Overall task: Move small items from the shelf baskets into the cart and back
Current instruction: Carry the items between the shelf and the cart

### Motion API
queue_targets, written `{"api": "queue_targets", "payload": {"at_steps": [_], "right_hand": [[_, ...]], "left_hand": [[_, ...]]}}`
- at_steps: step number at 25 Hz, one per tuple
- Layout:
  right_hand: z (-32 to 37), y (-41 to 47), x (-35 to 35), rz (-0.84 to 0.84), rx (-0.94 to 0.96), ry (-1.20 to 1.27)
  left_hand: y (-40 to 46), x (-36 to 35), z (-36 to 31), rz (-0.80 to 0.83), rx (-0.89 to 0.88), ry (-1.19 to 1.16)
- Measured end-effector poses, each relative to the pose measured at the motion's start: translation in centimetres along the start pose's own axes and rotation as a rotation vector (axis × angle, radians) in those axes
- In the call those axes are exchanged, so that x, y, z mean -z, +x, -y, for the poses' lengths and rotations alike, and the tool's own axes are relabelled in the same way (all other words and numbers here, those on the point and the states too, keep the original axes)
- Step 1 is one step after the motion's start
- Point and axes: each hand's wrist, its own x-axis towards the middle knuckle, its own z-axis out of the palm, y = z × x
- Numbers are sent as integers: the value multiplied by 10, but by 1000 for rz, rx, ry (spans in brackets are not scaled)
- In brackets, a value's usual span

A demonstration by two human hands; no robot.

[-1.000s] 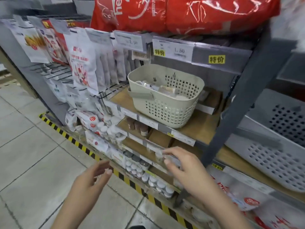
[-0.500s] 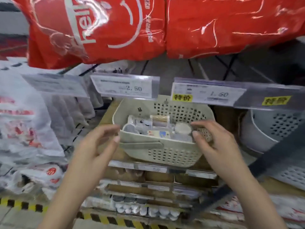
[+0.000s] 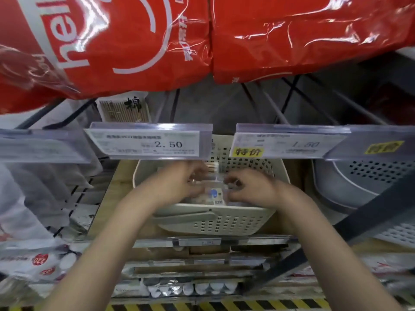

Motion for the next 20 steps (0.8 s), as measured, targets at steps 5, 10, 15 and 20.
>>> {"api": "queue_targets", "payload": {"at_steps": [5,10,15,20], "right_hand": [[-6,4,-1,-16,-26,43],[-10,4,-3,-47,-30,-7],[-4,11,0,-67,10,-118],[-5,34,10,-7,104,-254]], "left_hand": [[9,-2,1,192,47,128],[12,-2,3,212,72,182],[11,-1,2,202,106,241],[4,11,2,-7,103,-87]]}}
